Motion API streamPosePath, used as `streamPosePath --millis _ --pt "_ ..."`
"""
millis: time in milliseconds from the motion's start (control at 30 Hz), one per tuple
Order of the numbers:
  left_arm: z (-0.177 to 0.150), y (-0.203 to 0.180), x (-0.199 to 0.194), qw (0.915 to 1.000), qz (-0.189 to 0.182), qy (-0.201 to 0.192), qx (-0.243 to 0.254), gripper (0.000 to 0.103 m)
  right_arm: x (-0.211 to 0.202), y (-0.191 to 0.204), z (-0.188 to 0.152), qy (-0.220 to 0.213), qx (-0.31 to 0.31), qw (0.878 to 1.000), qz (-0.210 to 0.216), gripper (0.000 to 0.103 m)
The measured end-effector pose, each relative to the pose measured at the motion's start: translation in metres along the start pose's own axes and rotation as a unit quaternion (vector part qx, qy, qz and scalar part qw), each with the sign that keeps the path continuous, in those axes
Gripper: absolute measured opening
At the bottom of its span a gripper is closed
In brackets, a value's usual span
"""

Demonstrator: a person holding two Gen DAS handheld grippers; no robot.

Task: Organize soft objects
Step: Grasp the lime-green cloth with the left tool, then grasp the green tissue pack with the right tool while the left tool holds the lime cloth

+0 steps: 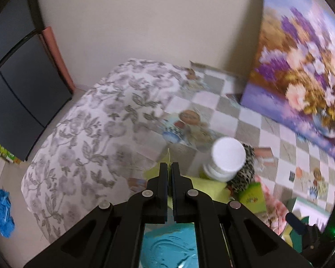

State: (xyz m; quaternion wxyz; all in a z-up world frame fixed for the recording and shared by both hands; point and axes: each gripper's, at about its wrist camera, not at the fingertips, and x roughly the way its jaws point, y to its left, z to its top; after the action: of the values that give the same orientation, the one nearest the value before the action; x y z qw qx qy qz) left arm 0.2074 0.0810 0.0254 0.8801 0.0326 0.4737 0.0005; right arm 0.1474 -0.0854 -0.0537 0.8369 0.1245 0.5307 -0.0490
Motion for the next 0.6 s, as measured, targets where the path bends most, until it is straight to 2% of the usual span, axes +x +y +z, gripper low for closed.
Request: streamPosePath --millis 133,367,467,600 --pt "0.003 0.010 -0.002 0.9998 0.006 -0.007 -0.015 0.003 0.011 0.007 0.001 0.004 -0.013 1.000 -0.009 0.087" --pt "0.000 0.012 0.012 0.9997 0.006 0.010 -0.019 0.003 0.026 0.024 0.002 0.003 -0.051 0.998 -0.038 0.084" --pt "-0.002 0.009 0.018 0.9997 0.005 0.018 -0.016 0.003 0.035 0.027 0.000 0.007 -0.059 0.997 -0.052 0.079" --pt "-0.005 0.007 0.023 0.9996 0.003 0.025 -0.014 0.003 0.041 0.028 -0.002 0.009 -0.067 0.996 -0.065 0.069"
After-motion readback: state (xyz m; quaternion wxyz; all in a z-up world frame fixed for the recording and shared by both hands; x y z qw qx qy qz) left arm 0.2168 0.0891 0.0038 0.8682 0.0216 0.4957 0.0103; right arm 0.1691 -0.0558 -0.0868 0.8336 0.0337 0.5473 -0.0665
